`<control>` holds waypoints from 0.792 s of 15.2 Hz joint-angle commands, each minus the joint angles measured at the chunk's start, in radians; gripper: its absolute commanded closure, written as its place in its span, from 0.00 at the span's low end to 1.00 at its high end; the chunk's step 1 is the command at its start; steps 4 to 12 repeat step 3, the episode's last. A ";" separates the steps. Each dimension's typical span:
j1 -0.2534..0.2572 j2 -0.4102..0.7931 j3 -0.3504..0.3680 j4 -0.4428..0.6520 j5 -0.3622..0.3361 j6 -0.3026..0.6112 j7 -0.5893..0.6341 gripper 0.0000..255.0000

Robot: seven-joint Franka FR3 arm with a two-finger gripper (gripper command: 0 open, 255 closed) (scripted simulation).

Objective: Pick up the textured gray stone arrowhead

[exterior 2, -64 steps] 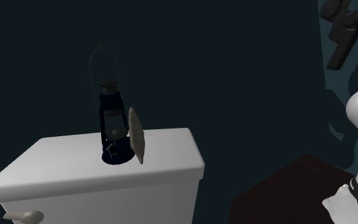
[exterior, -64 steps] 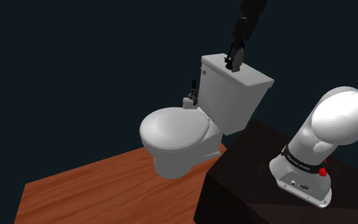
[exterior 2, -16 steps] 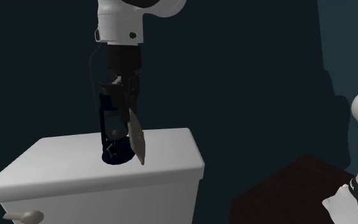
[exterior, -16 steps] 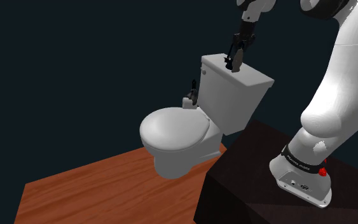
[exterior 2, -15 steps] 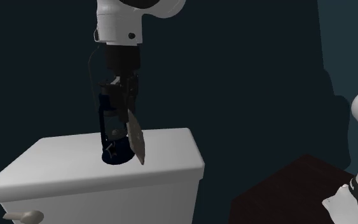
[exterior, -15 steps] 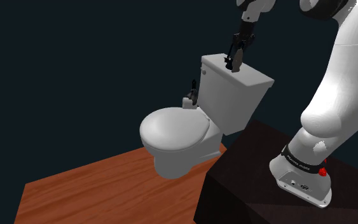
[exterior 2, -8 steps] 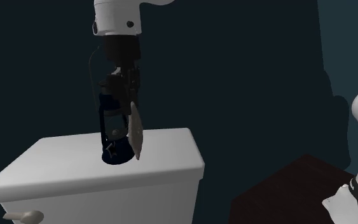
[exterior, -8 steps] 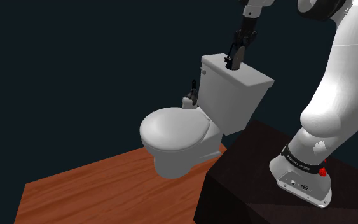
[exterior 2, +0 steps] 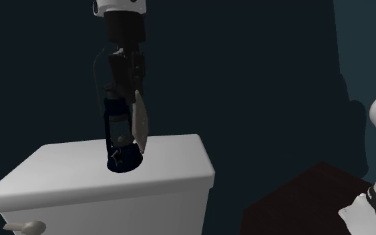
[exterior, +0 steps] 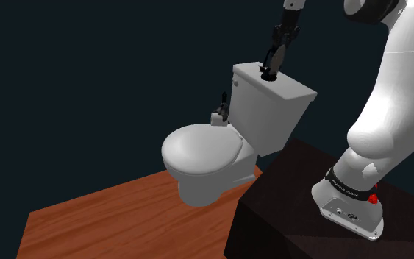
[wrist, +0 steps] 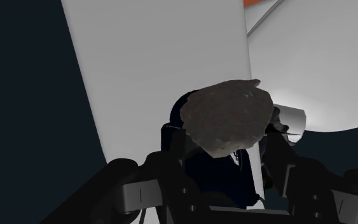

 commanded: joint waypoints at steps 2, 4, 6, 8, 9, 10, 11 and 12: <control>-0.004 0.003 -0.001 0.034 0.001 -0.031 -0.001 1.00; -0.004 0.003 -0.001 0.034 0.001 -0.031 -0.001 1.00; -0.004 0.003 -0.001 0.034 0.001 -0.031 -0.001 1.00; -0.004 0.003 -0.001 0.034 0.001 -0.031 -0.001 1.00; -0.004 0.003 -0.001 0.034 0.001 -0.031 -0.001 1.00; -0.004 0.003 -0.001 0.034 0.001 -0.031 -0.001 1.00; -0.004 0.003 -0.001 0.034 0.001 -0.031 -0.001 1.00; -0.004 0.003 -0.001 0.034 0.001 -0.031 -0.001 1.00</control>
